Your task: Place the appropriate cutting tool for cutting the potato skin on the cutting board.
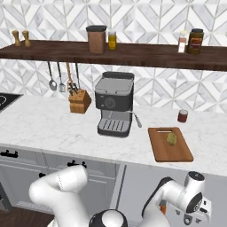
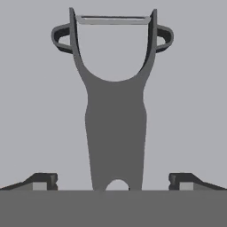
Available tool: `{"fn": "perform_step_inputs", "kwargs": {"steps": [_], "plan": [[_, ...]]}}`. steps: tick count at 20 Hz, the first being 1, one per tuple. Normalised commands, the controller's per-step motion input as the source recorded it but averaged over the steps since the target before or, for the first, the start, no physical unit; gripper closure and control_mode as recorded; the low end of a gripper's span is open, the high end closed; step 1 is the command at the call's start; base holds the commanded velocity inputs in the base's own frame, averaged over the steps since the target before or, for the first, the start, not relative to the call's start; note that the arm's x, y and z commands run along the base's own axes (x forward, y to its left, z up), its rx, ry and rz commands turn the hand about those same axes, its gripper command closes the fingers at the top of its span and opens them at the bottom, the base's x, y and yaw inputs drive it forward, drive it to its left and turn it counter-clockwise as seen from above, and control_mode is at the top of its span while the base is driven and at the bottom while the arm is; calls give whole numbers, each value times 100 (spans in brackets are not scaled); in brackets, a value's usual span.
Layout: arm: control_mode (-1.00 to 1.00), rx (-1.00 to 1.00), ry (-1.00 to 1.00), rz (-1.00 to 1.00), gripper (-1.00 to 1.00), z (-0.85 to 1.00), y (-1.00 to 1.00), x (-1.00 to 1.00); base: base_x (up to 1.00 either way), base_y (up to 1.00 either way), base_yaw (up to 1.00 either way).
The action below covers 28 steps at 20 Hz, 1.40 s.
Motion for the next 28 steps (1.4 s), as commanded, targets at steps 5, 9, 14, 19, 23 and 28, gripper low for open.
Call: {"fn": "perform_step_inputs", "kwargs": {"steps": [5,9,14,19,23,28], "plan": [[-100,1,-6,10,-100,-17,-13,5,0,0,0],[-100,1,-12,10,-100,-5,0,11,0,0,0],[-100,0,-12,6,-100,-13,0,6,0,0,0],[-100,0,-3,1,100,-44,0,-2,0,0,0],[-100,0,0,0,100,-63,0,-1,0,0,0],[-100,0,0,0,100,-74,-5,-59,0,0,0]]}}
